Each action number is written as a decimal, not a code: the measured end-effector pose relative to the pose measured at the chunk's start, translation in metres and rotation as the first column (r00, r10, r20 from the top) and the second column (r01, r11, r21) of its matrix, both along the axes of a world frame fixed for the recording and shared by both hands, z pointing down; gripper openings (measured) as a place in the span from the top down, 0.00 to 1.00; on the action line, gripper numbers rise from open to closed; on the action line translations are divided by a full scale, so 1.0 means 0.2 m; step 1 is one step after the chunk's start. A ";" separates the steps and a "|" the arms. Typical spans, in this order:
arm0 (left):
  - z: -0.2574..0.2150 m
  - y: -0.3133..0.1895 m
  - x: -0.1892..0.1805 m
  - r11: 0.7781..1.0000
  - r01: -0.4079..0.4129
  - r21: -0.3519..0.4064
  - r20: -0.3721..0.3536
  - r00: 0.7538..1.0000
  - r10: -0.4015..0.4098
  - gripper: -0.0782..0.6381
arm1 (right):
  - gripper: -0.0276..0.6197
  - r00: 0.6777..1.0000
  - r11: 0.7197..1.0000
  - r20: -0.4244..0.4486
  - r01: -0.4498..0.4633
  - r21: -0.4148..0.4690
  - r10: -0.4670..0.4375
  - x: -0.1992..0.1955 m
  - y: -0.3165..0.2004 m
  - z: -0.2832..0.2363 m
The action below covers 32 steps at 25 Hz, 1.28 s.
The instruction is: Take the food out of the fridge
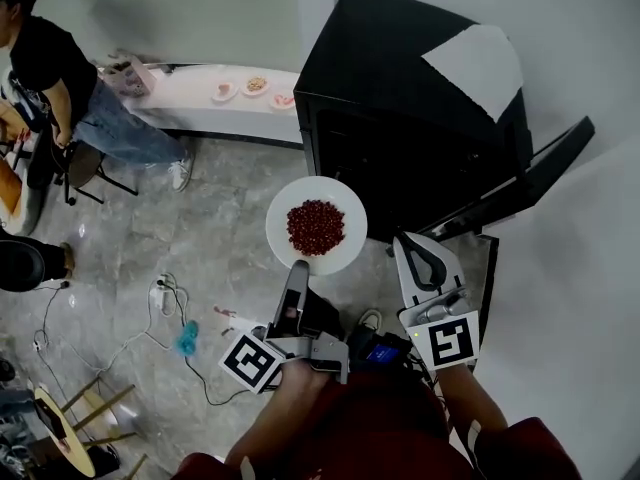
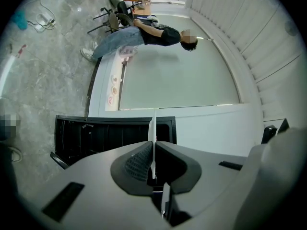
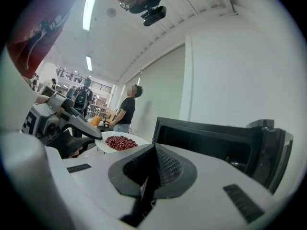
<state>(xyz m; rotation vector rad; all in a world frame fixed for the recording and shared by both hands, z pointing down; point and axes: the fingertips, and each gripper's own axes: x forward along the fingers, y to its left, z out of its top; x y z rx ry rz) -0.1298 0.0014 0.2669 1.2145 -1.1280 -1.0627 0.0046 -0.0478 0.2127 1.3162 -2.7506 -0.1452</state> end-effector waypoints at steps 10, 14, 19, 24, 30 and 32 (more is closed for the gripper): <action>-0.10 0.05 0.00 0.999 -0.032 0.020 0.015 0.999 0.032 0.85 | 0.92 1.000 0.999 0.015 -0.017 0.033 0.016 0.05 0.02 -0.14; -0.14 0.06 0.03 0.999 -0.040 0.027 0.002 0.999 0.040 0.85 | 0.92 1.000 0.999 0.023 -0.015 0.037 0.014 0.04 0.03 -0.18; -0.19 0.07 0.05 0.998 -0.046 0.034 0.000 0.999 0.046 0.85 | 0.92 0.999 0.999 0.038 0.004 0.031 -0.005 0.03 0.05 -0.22; -0.23 0.07 0.06 0.998 -0.045 0.045 0.012 0.999 0.044 0.85 | 0.92 0.999 0.999 0.042 0.011 0.037 -0.013 0.03 0.05 -0.24; -0.25 0.07 0.05 0.998 -0.037 0.051 0.018 0.999 0.036 0.85 | 0.92 0.999 0.999 0.026 0.036 0.026 -0.037 0.03 0.04 -0.26; -0.26 0.07 0.04 0.998 -0.028 0.053 0.020 0.999 0.027 0.85 | 0.92 0.999 0.999 -0.010 0.050 0.020 -0.050 0.04 0.03 -0.23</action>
